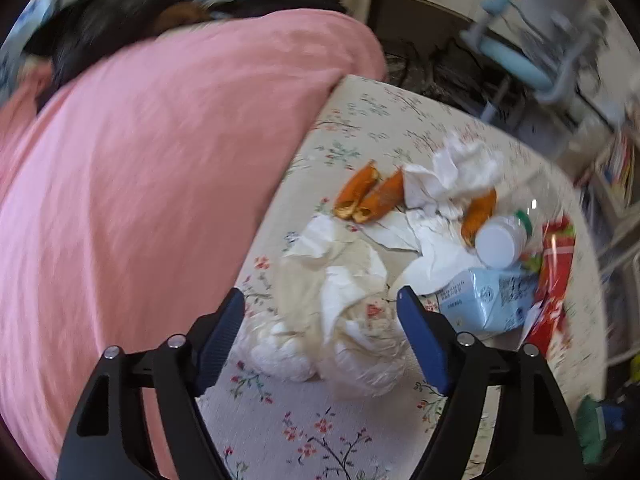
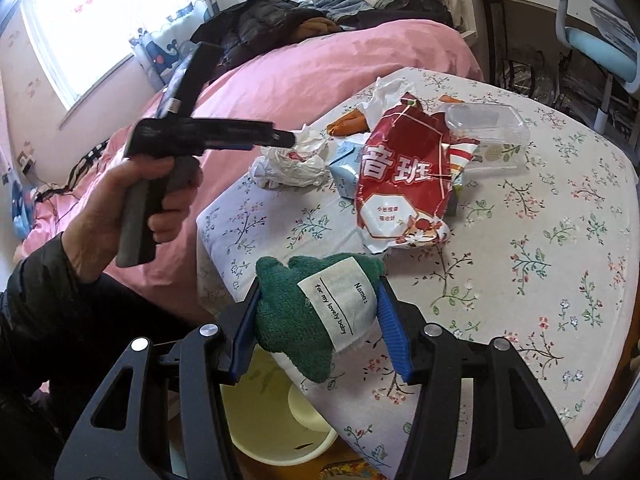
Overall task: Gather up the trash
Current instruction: 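Grasp the crumpled white tissue with the left gripper while the right gripper holds the green cloth, then carry the tissue over the yellow bucket and open the left gripper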
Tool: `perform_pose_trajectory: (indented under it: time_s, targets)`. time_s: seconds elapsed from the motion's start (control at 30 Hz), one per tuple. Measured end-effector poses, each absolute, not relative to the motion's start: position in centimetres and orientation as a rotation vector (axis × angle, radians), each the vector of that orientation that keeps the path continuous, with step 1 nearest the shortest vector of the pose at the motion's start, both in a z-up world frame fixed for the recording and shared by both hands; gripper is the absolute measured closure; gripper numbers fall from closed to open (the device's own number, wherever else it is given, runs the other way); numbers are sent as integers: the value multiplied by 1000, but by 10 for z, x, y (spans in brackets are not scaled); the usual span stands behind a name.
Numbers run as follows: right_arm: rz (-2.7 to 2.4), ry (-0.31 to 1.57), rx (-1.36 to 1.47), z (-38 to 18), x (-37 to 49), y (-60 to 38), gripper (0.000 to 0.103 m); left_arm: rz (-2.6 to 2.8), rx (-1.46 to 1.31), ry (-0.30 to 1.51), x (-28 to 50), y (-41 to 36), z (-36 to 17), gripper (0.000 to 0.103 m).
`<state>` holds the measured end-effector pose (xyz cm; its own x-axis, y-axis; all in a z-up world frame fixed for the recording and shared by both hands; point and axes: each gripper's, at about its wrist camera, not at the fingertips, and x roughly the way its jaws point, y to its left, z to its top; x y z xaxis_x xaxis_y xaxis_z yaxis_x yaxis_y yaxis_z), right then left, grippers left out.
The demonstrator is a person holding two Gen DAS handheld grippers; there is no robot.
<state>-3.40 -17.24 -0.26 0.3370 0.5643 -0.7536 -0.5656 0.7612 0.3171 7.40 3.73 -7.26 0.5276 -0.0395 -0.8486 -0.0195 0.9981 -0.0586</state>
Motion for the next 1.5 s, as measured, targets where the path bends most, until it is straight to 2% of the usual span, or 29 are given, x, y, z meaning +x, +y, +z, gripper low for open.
perform_pose_trajectory:
  time_s: [0.07, 0.13, 0.2, 0.4, 0.47, 0.63, 0.9, 1.13, 1.33, 1.5]
  targets:
    - [736, 983, -4, -4, -35, -172, 51, -8, 27, 1010, 75, 26, -77, 45]
    - [736, 985, -5, -5, -34, -172, 51, -30, 33, 1018, 74, 25, -79, 74]
    - [735, 985, -6, -6, -34, -171, 51, -56, 3, 1003, 72, 28, -74, 81]
    - [749, 988, -14, -7, -34, -167, 51, -144, -96, 940, 62, 35, -53, 83]
    - [761, 992, -16, -9, -33, -164, 51, -163, -123, 921, 58, 35, -45, 88]
    - [813, 996, -22, -10, -35, -152, 51, -203, -133, 848, 34, 36, -24, 88]
    - [913, 1043, -85, -22, -58, -118, 51, -240, -179, 791, 1, 49, -12, 88]
    - [992, 1156, -148, -59, -104, -87, 51, -287, -166, 812, -51, 46, -24, 88]
    - [946, 1292, -195, -103, -143, -73, 41, -339, -123, 859, -86, 33, -38, 88]
    - [830, 1276, -173, -100, -155, -88, 35, -372, -119, 885, -110, 25, -48, 88]
